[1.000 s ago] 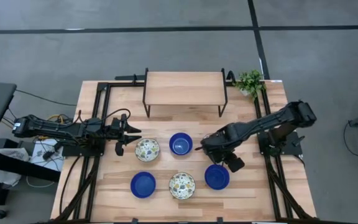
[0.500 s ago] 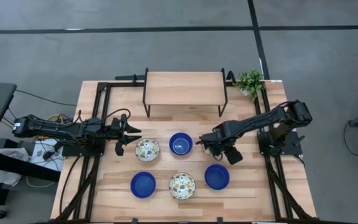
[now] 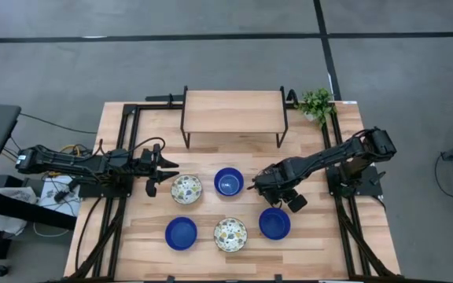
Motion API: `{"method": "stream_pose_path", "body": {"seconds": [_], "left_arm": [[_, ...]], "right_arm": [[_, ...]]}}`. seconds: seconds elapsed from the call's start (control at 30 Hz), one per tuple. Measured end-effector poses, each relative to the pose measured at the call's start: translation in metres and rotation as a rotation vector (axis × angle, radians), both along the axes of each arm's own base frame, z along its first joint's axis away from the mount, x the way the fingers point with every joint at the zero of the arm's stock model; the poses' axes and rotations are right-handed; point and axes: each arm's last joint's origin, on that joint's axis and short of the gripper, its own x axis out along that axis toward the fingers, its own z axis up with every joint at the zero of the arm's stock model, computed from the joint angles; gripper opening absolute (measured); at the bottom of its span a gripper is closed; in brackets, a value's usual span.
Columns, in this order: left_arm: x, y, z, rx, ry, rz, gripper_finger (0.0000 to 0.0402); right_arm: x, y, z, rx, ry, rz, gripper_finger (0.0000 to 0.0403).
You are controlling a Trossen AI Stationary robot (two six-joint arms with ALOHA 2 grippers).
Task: Pick & Place Mini bowls
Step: Put the top right yellow patterned bowl on the shelf
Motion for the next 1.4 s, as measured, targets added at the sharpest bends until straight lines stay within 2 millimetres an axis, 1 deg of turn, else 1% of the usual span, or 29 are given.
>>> {"method": "stream_pose_path", "body": {"seconds": [0.3,0.47,0.67,0.73,0.83,1.13,1.4], "left_arm": [[0.000,0.000,0.000,0.000,0.000,0.000,0.0122],[0.000,0.000,0.000,0.000,0.000,0.000,0.0122],[0.000,0.000,0.000,0.000,0.000,0.000,0.0122],[0.000,0.000,0.000,0.000,0.000,0.000,0.0122],[0.000,0.000,0.000,0.000,0.000,0.000,0.0122],[0.000,0.000,0.000,0.000,0.000,0.000,0.0122],[0.000,0.000,0.000,0.000,0.000,0.000,0.0122]], "right_arm": [[0.003,0.000,-0.001,0.006,-0.023,0.043,0.0133],[0.002,0.001,-0.001,0.006,-0.023,0.042,0.0134],[-0.008,0.000,-0.016,-0.007,0.032,0.006,0.0139],[-0.009,0.000,-0.017,-0.009,0.034,0.005,0.0137],[-0.007,0.000,-0.017,-0.011,0.013,-0.018,0.0129],[-0.001,0.000,-0.017,-0.012,-0.050,-0.018,0.0099],[-0.007,-0.001,-0.027,-0.024,-0.035,-0.004,0.0086]]}}
